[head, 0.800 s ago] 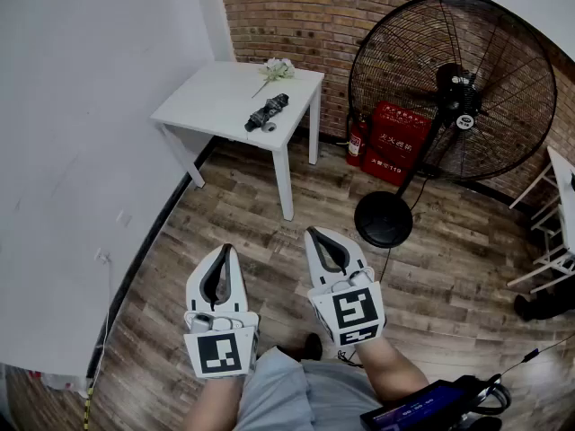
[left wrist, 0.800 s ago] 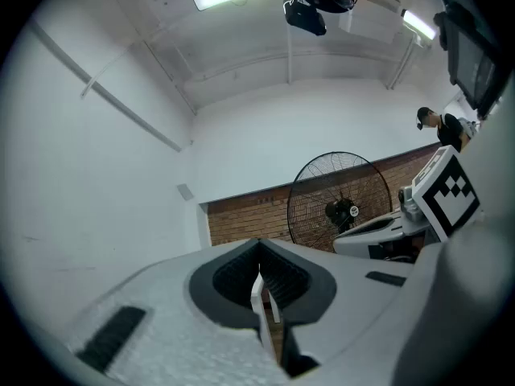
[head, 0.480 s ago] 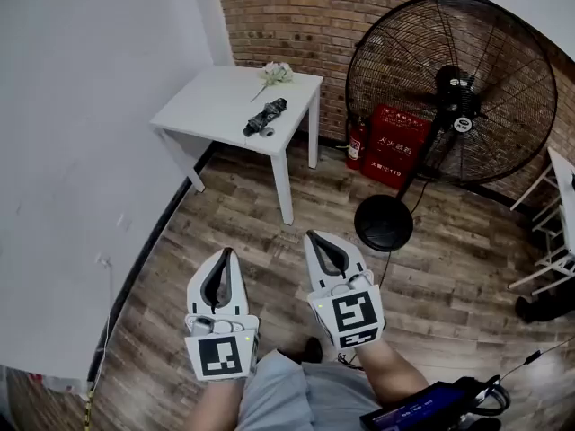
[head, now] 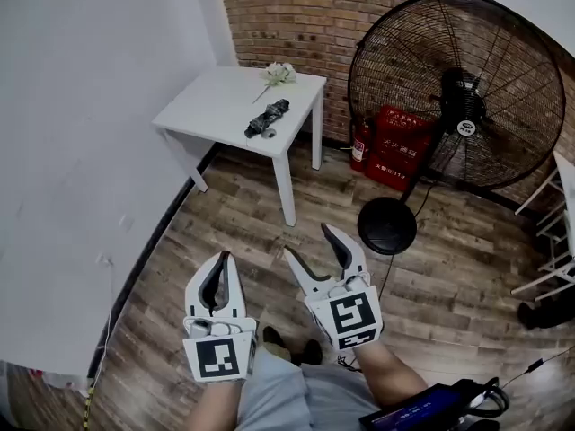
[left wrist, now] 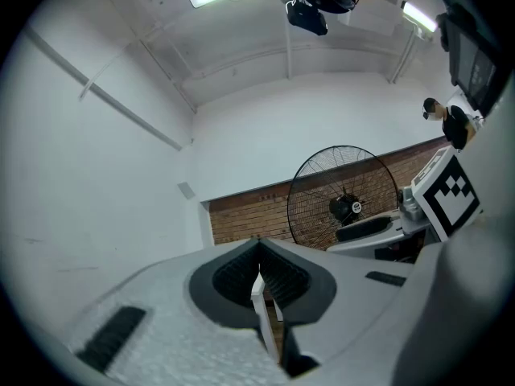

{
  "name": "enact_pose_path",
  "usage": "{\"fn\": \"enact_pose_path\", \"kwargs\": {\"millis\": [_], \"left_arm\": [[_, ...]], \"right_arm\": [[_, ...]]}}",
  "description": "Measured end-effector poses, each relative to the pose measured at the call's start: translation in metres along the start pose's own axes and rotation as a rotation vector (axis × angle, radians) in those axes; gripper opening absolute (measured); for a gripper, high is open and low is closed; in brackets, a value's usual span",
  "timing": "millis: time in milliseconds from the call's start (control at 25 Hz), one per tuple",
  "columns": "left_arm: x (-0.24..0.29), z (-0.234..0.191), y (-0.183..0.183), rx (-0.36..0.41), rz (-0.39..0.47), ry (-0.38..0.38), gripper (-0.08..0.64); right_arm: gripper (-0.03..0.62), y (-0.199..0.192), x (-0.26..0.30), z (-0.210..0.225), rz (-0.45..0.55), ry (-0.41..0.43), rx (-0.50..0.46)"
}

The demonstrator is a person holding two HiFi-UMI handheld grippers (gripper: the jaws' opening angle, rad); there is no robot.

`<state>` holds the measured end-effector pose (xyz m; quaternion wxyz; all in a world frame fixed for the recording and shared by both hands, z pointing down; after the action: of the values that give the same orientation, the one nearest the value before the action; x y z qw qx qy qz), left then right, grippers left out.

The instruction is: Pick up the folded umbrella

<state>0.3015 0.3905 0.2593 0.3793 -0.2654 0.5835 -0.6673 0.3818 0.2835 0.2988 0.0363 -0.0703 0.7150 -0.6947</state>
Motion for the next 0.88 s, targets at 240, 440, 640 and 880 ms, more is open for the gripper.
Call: {"fn": "enact_pose_path", "kwargs": {"millis": [240, 440, 640, 880], "left_arm": [[0.01, -0.008, -0.005, 0.003, -0.006, 0.006, 0.006], [0.029, -0.018, -0.014, -0.009, -0.009, -0.001, 0.006], [0.061, -0.04, -0.029, -0.024, -0.026, 0.003, 0.006], [0.121, -0.074, -0.063, -0.036, -0.081, 0.001, 0.006]], "right_arm": [[0.293, -0.003, 0.011, 0.004, -0.004, -0.008, -0.003], [0.288, -0.007, 0.031, 0.013, -0.018, -0.023, -0.021], [0.284, -0.011, 0.065, 0.021, -0.055, -0.03, -0.011], [0.278, -0.032, 0.129, 0.043, -0.091, -0.042, -0.007]]}}
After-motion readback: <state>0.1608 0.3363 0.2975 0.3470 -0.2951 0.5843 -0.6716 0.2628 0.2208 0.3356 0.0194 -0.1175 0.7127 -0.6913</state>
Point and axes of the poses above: the fingertips, and each gripper's own axes: x forward along the fingers, z to its right, y out of its top, the point moved 1 cm from there along -x, backward along the fingers, and after that the axes turned 13 degrees about y, right-handed, at the moved point
